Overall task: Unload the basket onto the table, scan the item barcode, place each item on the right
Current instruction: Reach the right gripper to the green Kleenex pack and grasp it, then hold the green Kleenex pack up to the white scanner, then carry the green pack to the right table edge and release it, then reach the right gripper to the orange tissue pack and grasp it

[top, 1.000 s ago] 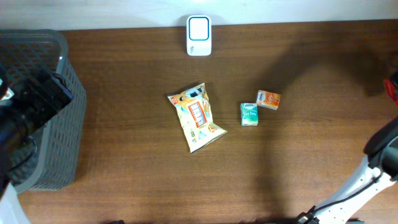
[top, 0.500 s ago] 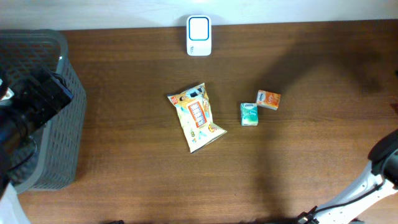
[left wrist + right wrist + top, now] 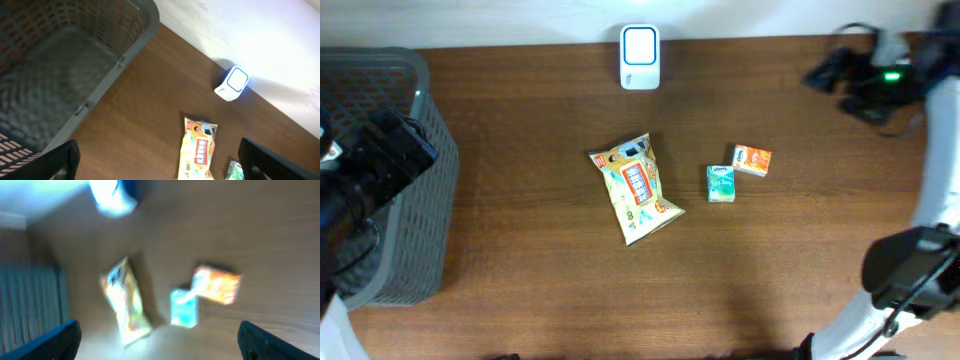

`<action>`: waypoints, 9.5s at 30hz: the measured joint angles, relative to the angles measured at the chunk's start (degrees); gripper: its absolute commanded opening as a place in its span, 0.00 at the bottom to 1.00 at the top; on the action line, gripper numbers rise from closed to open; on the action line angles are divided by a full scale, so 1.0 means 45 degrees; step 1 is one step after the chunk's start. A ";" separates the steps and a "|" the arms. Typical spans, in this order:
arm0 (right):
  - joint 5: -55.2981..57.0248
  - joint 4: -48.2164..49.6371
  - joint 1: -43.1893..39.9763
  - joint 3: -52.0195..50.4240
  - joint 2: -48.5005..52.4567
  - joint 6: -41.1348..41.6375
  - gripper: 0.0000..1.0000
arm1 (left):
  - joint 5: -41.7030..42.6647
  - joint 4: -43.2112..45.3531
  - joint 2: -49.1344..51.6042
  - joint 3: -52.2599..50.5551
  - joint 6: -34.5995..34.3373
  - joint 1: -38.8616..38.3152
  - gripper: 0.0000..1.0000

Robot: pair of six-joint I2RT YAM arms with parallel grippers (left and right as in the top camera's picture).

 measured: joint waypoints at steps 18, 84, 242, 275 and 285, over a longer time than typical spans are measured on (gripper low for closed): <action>0.5095 -0.1826 0.7305 0.0000 0.1870 -0.1350 0.96 | 0.0000 0.0000 0.0000 0.0000 0.0000 0.0000 0.99; 0.4575 0.1127 0.4070 -0.3813 0.3429 -0.0986 0.55 | 0.0000 0.0000 0.0000 0.0000 0.0000 0.0000 0.99; 0.3240 0.7548 0.1443 -0.9520 0.0787 1.2837 0.51 | 0.0000 0.0000 0.0000 0.0000 0.0000 0.0000 0.99; 0.6868 1.0452 0.4002 -0.9554 0.0787 1.5475 0.43 | 0.0000 0.0000 0.0000 0.0000 0.0000 0.0000 0.99; 0.7485 1.2065 0.3929 -0.9568 0.0782 1.3352 0.37 | 0.0000 0.0000 0.0000 0.0000 0.0000 0.0000 0.99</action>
